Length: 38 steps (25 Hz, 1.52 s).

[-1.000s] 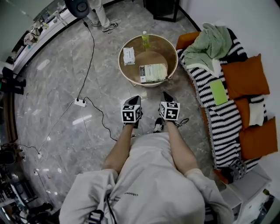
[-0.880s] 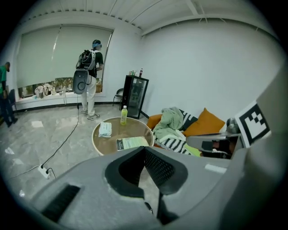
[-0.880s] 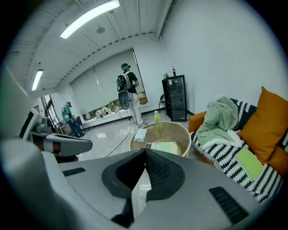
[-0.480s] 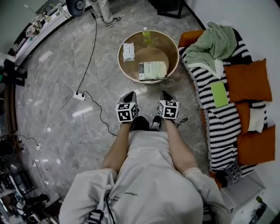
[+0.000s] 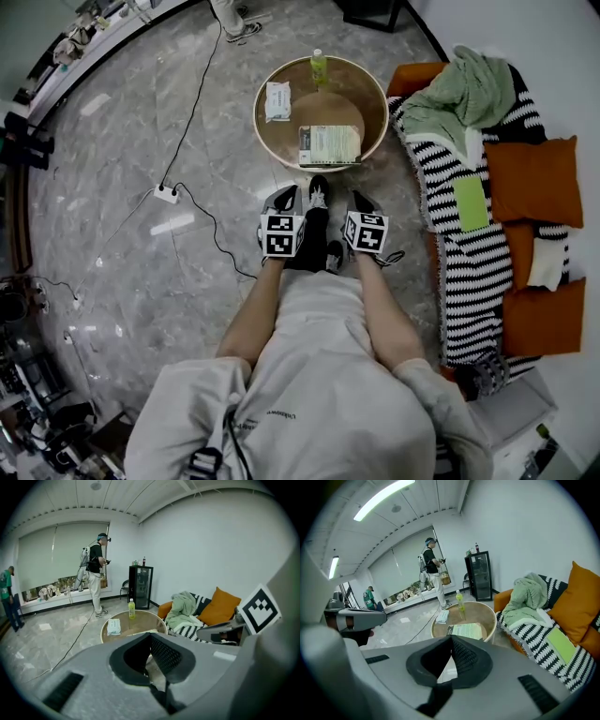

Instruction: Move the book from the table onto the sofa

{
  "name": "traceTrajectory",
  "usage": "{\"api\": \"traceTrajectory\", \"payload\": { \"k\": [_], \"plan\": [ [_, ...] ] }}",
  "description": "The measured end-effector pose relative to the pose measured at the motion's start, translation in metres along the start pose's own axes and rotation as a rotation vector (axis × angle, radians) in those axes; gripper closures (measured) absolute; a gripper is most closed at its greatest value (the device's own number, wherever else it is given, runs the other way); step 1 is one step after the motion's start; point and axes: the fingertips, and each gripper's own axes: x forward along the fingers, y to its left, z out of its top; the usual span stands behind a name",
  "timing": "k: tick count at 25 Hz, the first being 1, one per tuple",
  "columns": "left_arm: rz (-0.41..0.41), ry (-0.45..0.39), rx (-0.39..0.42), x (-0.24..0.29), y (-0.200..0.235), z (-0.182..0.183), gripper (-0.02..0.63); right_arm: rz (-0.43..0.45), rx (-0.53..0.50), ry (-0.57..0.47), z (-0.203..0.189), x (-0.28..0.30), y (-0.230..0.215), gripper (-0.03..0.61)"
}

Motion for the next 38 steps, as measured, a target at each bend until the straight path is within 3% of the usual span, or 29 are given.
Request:
{"api": "traceTrajectory", "payload": {
  "k": [11,17,23,30,38],
  "plan": [
    [0.005,0.043,-0.076,0.035,0.026,0.005,0.604,-0.041,0.044,0.024,0.012,0.028,-0.019,0.574],
    [-0.013,0.117,-0.089,0.057,0.031,-0.016,0.604,-0.056,0.055,0.057,0.01,0.044,-0.028,0.574],
    [-0.02,0.107,-0.121,0.089,0.038,0.001,0.604,-0.071,0.061,0.075,0.018,0.063,-0.044,0.574],
    [-0.07,0.2,-0.12,0.123,0.037,-0.009,0.604,-0.12,0.132,0.122,0.013,0.087,-0.07,0.574],
    [-0.107,0.248,-0.206,0.187,0.046,-0.022,0.604,-0.111,0.068,0.241,0.006,0.117,-0.087,0.574]
  ]
}}
